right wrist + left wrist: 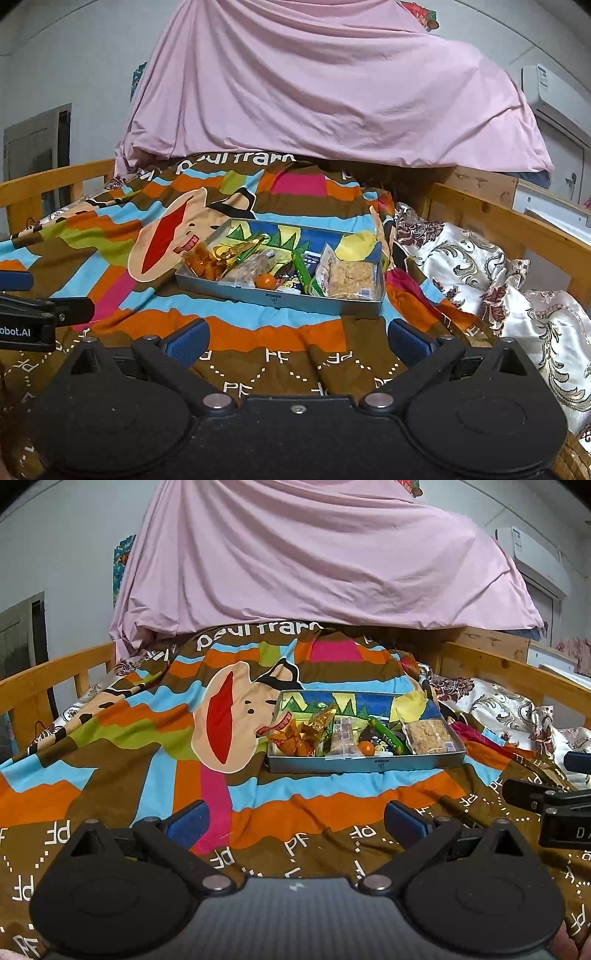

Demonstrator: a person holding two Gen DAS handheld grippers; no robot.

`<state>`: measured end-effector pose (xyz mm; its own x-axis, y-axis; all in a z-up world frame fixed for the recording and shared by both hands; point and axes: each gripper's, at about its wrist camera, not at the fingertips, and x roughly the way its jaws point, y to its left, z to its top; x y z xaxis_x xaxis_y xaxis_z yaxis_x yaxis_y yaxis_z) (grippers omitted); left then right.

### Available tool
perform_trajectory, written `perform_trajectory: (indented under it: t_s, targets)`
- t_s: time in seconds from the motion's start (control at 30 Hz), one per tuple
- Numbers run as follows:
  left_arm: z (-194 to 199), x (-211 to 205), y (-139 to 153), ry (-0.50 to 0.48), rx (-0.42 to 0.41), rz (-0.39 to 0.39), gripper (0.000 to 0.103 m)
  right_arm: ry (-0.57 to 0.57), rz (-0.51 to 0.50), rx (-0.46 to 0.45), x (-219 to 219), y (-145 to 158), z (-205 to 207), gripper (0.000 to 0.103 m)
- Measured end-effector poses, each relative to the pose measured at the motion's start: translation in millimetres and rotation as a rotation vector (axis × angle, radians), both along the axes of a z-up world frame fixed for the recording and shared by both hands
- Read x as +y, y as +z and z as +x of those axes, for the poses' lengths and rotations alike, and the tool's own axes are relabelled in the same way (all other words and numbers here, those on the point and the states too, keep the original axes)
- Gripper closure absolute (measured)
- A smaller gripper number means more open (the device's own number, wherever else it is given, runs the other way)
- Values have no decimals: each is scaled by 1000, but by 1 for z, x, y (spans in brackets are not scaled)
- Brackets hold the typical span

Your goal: Organize snacks

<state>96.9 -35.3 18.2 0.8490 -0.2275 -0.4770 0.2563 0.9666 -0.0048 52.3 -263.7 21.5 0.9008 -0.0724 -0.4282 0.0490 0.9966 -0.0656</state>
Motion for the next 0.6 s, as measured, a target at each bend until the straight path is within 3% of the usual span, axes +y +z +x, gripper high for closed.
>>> perform_trajectory:
  t_s: [0.6]
  targets:
    - [2,1,-3,-2,22,7,0,1,-9,20,2,-3,2,1]
